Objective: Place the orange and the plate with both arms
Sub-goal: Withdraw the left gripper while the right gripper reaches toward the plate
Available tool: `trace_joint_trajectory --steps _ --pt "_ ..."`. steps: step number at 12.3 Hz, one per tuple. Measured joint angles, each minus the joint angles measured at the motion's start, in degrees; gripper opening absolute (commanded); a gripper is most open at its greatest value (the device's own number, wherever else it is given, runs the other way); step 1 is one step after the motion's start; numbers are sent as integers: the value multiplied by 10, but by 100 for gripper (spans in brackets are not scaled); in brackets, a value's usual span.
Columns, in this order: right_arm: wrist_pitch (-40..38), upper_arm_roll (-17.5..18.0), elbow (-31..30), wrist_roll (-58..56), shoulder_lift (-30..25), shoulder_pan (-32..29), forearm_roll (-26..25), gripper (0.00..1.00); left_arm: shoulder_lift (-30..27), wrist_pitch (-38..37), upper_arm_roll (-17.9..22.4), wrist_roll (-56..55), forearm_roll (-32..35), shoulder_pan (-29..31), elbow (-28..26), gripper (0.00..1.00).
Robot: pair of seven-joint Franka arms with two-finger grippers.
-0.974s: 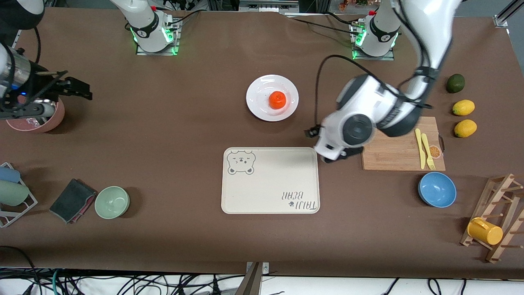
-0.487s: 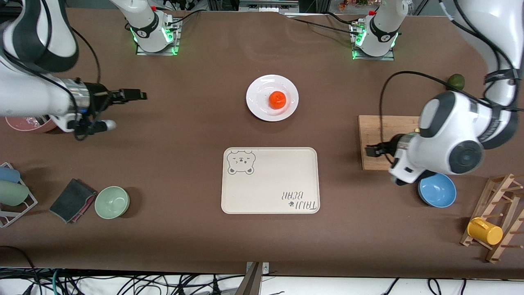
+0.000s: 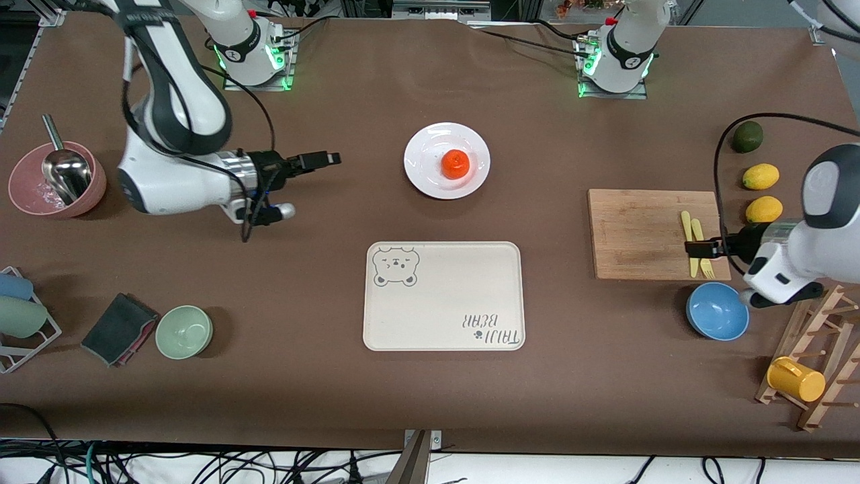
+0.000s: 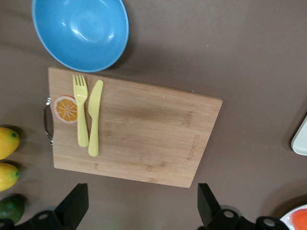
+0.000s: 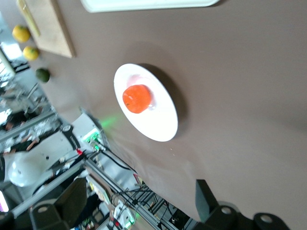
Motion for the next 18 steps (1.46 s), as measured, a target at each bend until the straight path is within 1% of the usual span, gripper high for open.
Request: trace_joint_trajectory --steps 2,3,5,6,7,8,10,11,12,13,14,15,18 --pt "46 18 -14 -92 50 0 35 100 -28 -7 5 37 0 0 0 100" --pt "74 27 -24 -134 73 0 60 100 -46 -9 21 66 0 -5 0 100" --pt "122 49 -34 -199 114 0 118 100 -93 -12 77 105 -10 -33 -8 100" --pt "137 58 -35 -222 131 2 136 100 -118 -11 109 113 -27 -56 -15 100" --pt "147 62 -35 -248 147 8 154 100 -145 -5 134 116 -42 -79 -27 100" --pt "157 64 -35 -272 161 18 173 100 -173 8 149 117 -50 -99 -40 100" --pt "193 65 -35 -291 176 44 184 99 -224 14 160 117 -52 -141 -68 100" --pt "215 66 -36 -291 179 60 184 95 -243 15 164 117 -52 -159 -81 100" --pt "232 66 -37 -294 181 75 184 92 -257 19 166 117 -55 -171 -94 100" --pt "242 67 -39 -301 182 84 185 87 -264 26 167 117 -64 -178 -105 100" --pt "246 70 -42 -307 182 88 187 76 -265 31 169 117 -74 -180 -112 100" --pt "247 73 -46 -319 181 88 189 72 -263 38 171 117 -78 -180 -119 100" --pt "247 73 -59 -396 188 88 193 71 -254 58 179 117 -79 -176 -128 100"
